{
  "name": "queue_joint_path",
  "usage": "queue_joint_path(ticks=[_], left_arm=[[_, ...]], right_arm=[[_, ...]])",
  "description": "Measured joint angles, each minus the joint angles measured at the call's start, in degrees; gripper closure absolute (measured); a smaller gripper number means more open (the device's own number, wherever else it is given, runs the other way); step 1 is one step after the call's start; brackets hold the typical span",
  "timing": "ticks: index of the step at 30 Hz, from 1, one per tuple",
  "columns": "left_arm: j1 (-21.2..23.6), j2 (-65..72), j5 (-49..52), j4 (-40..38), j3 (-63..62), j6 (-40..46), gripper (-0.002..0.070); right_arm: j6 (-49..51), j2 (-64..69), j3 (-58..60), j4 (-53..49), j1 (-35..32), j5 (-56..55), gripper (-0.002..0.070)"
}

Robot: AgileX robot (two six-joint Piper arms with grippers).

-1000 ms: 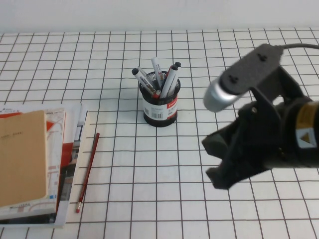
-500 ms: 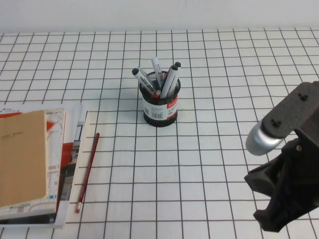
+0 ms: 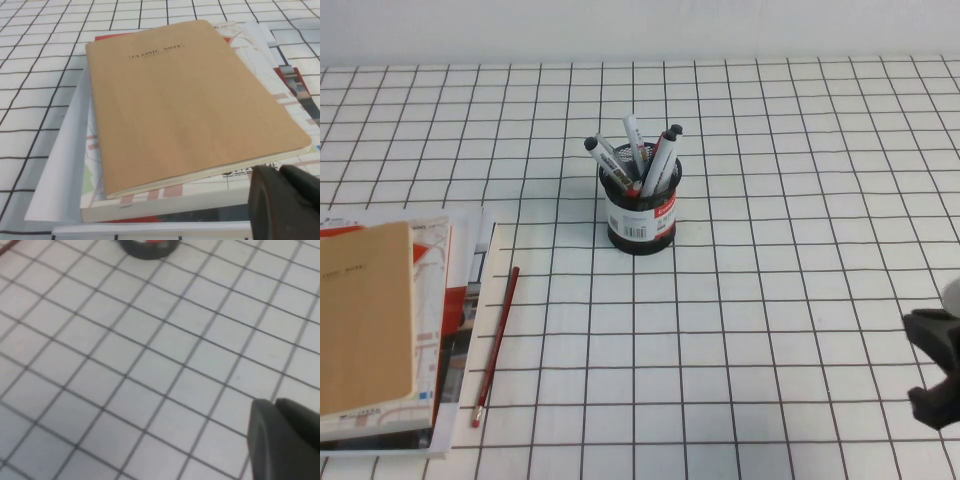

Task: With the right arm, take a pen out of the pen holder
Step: 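Take a marker out of the pen holder and lay it on the table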

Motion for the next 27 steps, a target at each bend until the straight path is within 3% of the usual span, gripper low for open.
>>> queue_joint_path(ticks=[5, 11, 17, 23, 27], left_arm=[[0.0, 0.0, 0.0, 0.0, 0.0, 0.0, 0.0679], [0.0, 0.0, 0.0, 0.0, 0.0, 0.0, 0.0679], [0.0, 0.0, 0.0, 0.0, 0.0, 0.0, 0.0679], [0.0, 0.0, 0.0, 0.0, 0.0, 0.0, 0.0679], [0.0, 0.0, 0.0, 0.0, 0.0, 0.0, 0.0679]], right_arm=[[0.1, -8.8, 18.1, -1.7, -12.9, -17.1, 0.0692], [0.3, -24.5, 31.8, -1.3, -25.5, -25.2, 0.0692], [1.5, -39.4, 34.3, -1.1, -31.2, -19.4, 0.0692], [1.7, -51.2, 34.3, -0.8, -31.6, -8.8, 0.0692], [1.7, -52.3, 34.4, 0.0, -31.6, -5.4, 0.0692]])
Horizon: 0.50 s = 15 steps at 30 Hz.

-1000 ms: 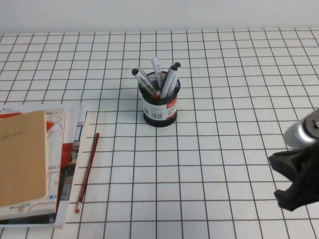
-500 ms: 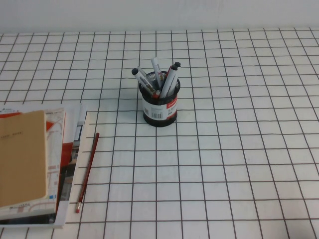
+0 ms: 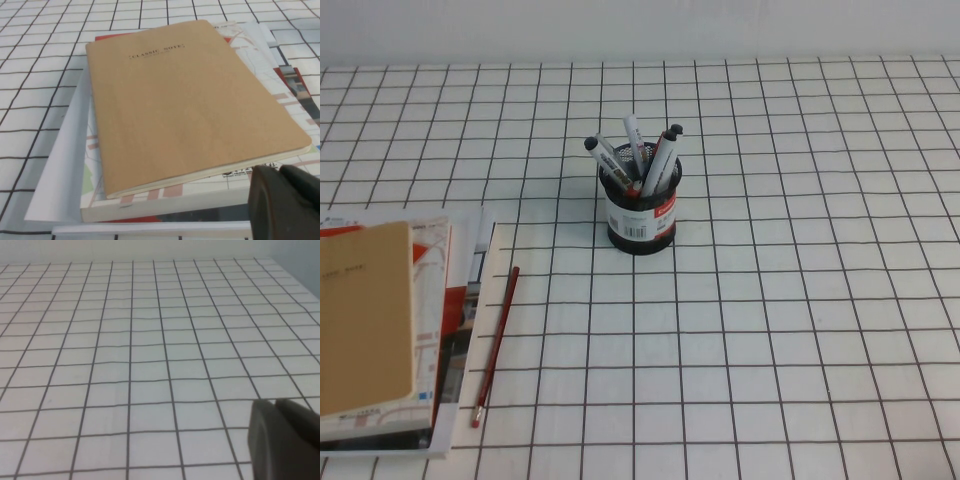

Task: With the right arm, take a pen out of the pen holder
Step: 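Take a marker out of the pen holder and lay it on the table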

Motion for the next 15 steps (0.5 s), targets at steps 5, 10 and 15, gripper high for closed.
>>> queue_joint_path(ticks=[5, 10, 15], left_arm=[[0.0, 0.0, 0.0, 0.0, 0.0, 0.0, 0.0679], [0.0, 0.0, 0.0, 0.0, 0.0, 0.0, 0.0679], [0.0, 0.0, 0.0, 0.0, 0.0, 0.0, 0.0679]], right_arm=[[0.0, 0.0, 0.0, 2.9, 0.0, 2.5, 0.0692], [-3.4, 0.0, 0.1, 4.5, 0.0, 3.0, 0.0692], [-17.1, 0.0, 0.1, 13.6, 0.0, 3.9, 0.0692]])
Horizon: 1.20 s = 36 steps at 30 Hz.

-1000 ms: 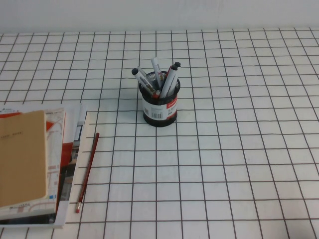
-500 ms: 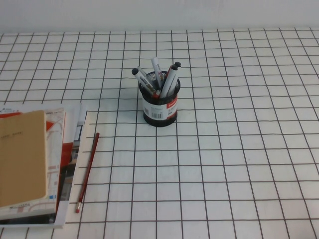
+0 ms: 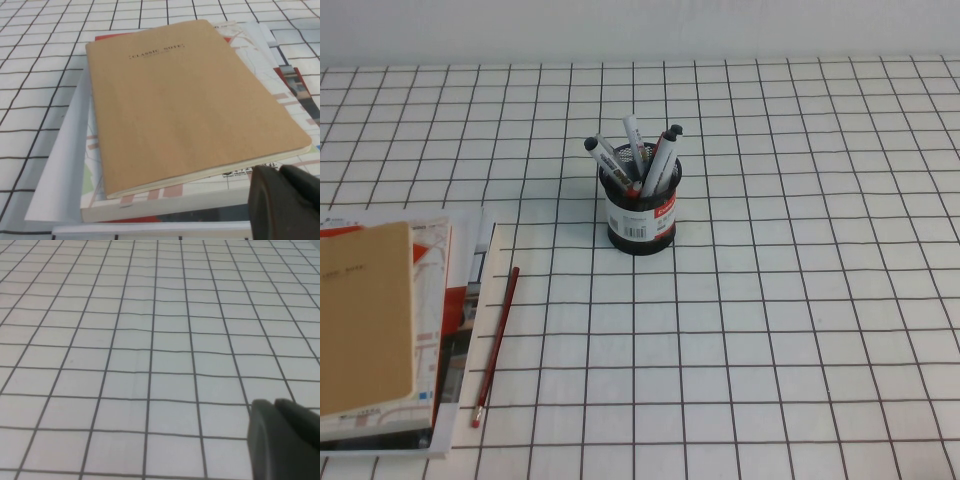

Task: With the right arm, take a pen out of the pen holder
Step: 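Take a marker out of the pen holder and lay it on the table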

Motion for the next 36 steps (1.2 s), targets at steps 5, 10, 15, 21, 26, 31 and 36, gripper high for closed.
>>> queue_joint_path(ticks=[5, 10, 15, 21, 26, 31, 36], left_arm=[[0.0, 0.0, 0.0, 0.0, 0.0, 0.0, 0.0679], [0.0, 0.0, 0.0, 0.0, 0.0, 0.0, 0.0679], [0.0, 0.0, 0.0, 0.0, 0.0, 0.0, 0.0679], [0.0, 0.0, 0.0, 0.0, 0.0, 0.0, 0.0679], [0.0, 0.0, 0.0, 0.0, 0.0, 0.0, 0.0679], [0.0, 0.0, 0.0, 0.0, 0.0, 0.0, 0.068], [0.0, 0.0, 0.0, 0.0, 0.0, 0.0, 0.0679]], right_arm=[[-3.0, 0.0, 0.0, 3.0, 0.0, 0.2, 0.0692], [-3.3, 0.0, 0.0, 3.4, 0.0, 0.2, 0.0692], [-3.4, 0.0, 0.0, 3.5, 0.0, 0.2, 0.0692], [-3.4, 0.0, 0.0, 3.5, 0.0, 0.2, 0.0692], [-3.4, 0.0, 0.0, 3.5, 0.0, 0.2, 0.0692], [-3.4, 0.0, 0.0, 3.5, 0.0, 0.2, 0.0692], [-3.4, 0.0, 0.0, 3.5, 0.0, 0.2, 0.0692]])
